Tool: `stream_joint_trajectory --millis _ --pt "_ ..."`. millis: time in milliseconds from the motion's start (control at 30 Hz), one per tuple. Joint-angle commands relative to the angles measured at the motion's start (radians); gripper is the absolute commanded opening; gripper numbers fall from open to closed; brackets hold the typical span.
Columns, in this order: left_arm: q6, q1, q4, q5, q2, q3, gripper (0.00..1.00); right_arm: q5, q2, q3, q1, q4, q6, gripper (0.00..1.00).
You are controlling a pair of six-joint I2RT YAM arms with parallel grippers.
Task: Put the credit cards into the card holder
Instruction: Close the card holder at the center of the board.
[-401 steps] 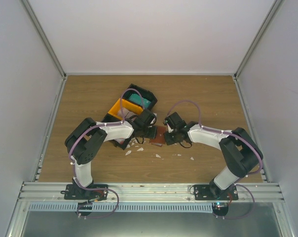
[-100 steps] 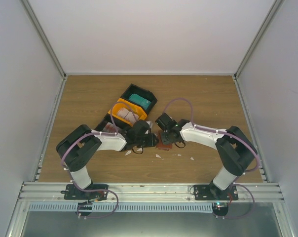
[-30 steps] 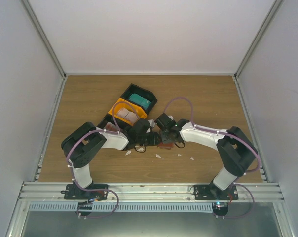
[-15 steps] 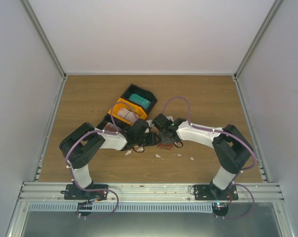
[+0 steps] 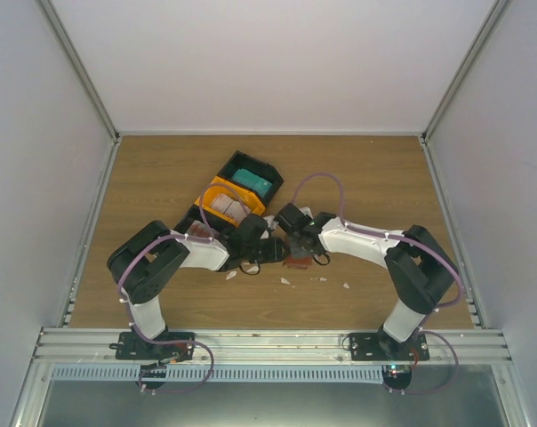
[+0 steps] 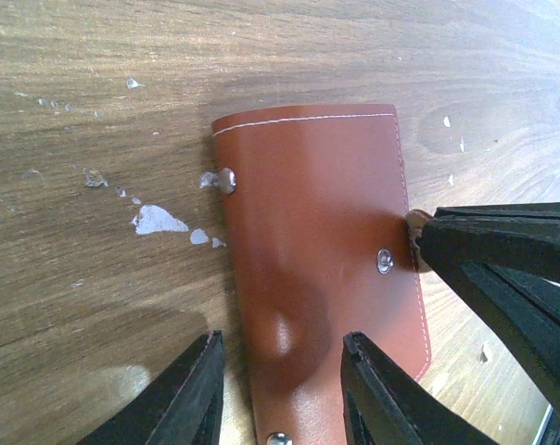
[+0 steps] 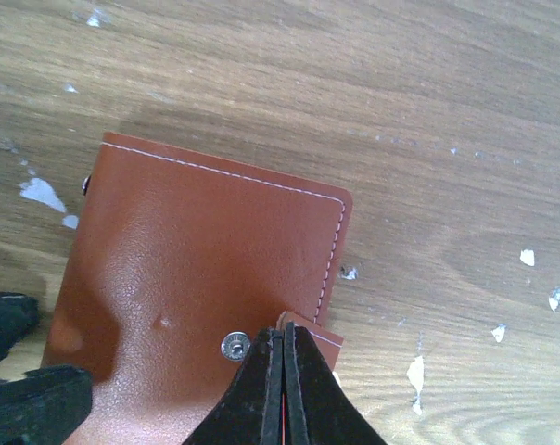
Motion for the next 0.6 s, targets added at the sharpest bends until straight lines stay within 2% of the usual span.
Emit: stream_joint_trajectory --millis 0,333,567 --pt "0.006 0.01 -0.103 -0.016 0.043 -0.015 0.37 -0.034 -0.048 -0.017 0.004 0.066 -0.027 0.0" --pt "0.007 0.01 -0.092 0.013 0.094 0.002 0.29 -0.079 -0.021 -0.028 0.002 0.089 -0.072 0.0" --pt "0.009 0.01 -0.096 0.005 0.099 0.003 0.28 -0.051 -0.01 -0.028 0.002 0.073 -0.09 0.01"
